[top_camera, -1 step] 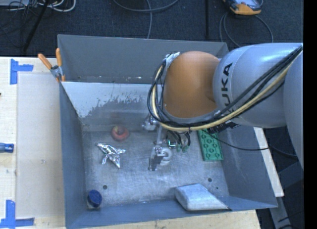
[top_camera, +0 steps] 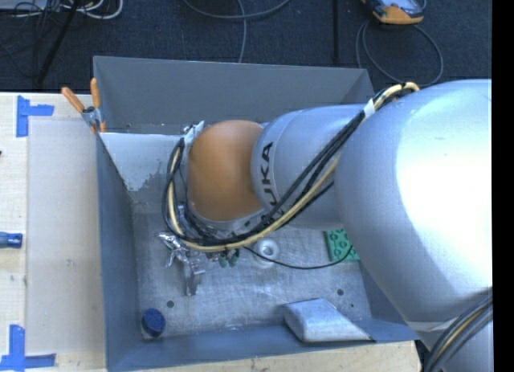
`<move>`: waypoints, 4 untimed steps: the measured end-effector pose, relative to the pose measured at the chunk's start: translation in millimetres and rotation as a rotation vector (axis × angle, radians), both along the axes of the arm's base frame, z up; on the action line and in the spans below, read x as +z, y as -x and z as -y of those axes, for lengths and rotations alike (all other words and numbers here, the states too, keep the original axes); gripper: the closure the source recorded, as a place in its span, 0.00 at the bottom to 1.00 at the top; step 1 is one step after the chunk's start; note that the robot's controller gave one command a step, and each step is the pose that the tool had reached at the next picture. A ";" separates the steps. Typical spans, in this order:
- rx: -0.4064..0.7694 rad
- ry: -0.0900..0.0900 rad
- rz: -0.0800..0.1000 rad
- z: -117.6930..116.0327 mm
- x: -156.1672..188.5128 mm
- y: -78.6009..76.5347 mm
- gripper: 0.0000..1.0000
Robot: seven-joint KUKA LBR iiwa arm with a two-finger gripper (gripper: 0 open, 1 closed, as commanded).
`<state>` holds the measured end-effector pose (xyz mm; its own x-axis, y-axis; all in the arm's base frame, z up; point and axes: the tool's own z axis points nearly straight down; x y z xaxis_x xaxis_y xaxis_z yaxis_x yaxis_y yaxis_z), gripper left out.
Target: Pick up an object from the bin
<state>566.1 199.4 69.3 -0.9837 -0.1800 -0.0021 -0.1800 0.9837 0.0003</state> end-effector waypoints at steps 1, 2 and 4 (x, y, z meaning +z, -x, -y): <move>-0.138 0.000 0.000 26.3 31.2 -9.3 0.00; -0.228 0.001 -0.005 10.2 31.5 8.4 0.00; -0.350 -0.002 -0.002 17.5 2.8 8.5 0.00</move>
Offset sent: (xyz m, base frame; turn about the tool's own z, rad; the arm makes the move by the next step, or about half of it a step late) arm 0.0084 -0.0262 0.0307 0.1392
